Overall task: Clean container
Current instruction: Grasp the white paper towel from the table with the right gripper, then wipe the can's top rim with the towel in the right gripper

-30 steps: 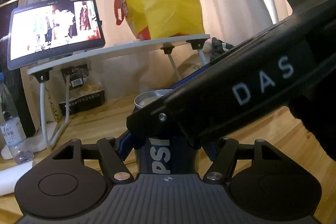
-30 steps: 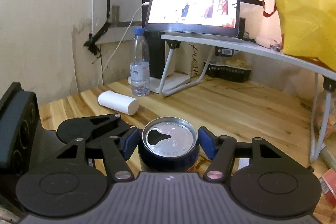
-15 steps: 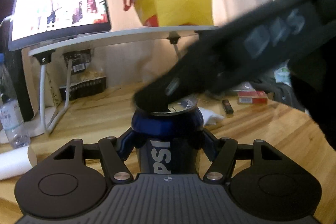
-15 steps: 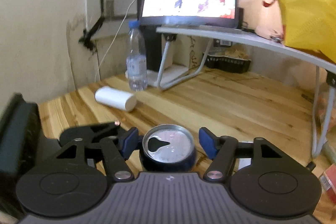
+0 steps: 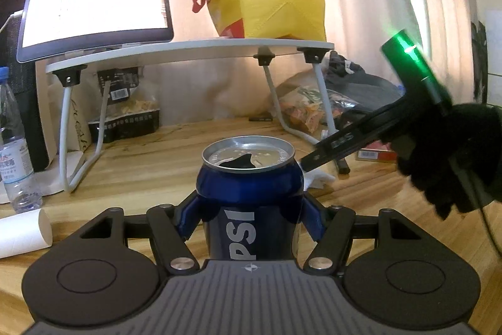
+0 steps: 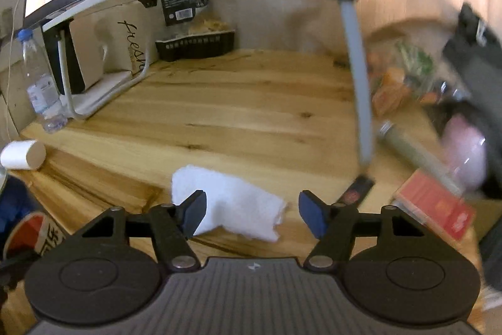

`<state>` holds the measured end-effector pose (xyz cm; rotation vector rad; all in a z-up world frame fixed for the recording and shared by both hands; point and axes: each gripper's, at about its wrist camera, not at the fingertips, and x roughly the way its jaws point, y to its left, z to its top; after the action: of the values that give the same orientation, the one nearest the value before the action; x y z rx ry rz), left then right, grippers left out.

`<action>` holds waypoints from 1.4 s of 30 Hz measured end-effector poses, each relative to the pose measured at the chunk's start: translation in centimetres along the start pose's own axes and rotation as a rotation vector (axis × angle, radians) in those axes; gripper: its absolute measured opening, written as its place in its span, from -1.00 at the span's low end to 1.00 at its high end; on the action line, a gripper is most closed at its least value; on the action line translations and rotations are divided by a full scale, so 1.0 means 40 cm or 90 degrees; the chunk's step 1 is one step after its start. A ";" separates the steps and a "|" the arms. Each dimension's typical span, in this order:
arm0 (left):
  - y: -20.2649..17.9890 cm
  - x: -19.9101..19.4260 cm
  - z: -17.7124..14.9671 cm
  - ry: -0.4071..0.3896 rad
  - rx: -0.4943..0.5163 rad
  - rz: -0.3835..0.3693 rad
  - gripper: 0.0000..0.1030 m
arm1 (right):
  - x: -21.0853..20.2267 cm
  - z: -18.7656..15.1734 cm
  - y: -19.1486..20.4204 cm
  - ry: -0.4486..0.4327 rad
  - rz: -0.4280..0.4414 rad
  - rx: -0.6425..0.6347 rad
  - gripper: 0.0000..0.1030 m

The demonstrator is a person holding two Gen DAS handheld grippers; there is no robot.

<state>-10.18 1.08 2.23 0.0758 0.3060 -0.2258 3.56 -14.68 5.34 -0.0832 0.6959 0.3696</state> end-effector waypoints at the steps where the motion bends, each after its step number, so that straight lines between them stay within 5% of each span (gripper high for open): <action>1: 0.000 0.000 0.000 0.001 0.000 0.000 0.30 | 0.007 -0.002 0.009 -0.002 0.002 -0.003 0.33; 6: -0.002 0.000 0.001 0.001 0.000 -0.001 0.30 | 0.057 0.005 0.049 -0.001 -0.025 -0.043 0.22; 8: -0.003 0.000 0.000 0.001 0.001 -0.001 0.30 | 0.089 0.006 0.049 0.018 -0.009 -0.037 -0.21; 14: -0.003 0.001 0.000 0.003 0.000 -0.003 0.30 | 0.114 -0.008 0.056 0.004 0.018 -0.078 -0.65; 21: -0.009 0.000 -0.002 0.003 0.007 -0.002 0.30 | 0.064 0.007 0.044 -0.018 0.043 -0.085 -0.72; 33: -0.013 -0.001 -0.003 0.004 0.008 0.000 0.30 | -0.280 0.037 0.135 -0.121 0.209 -0.161 -0.71; 42: -0.005 -0.002 -0.005 0.004 0.010 -0.003 0.30 | -0.276 0.006 0.249 -0.114 0.237 -0.241 -0.71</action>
<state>-10.37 0.92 2.06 0.0913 0.3107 -0.2335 -7.66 -8.72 13.05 -0.2784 0.4552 0.8539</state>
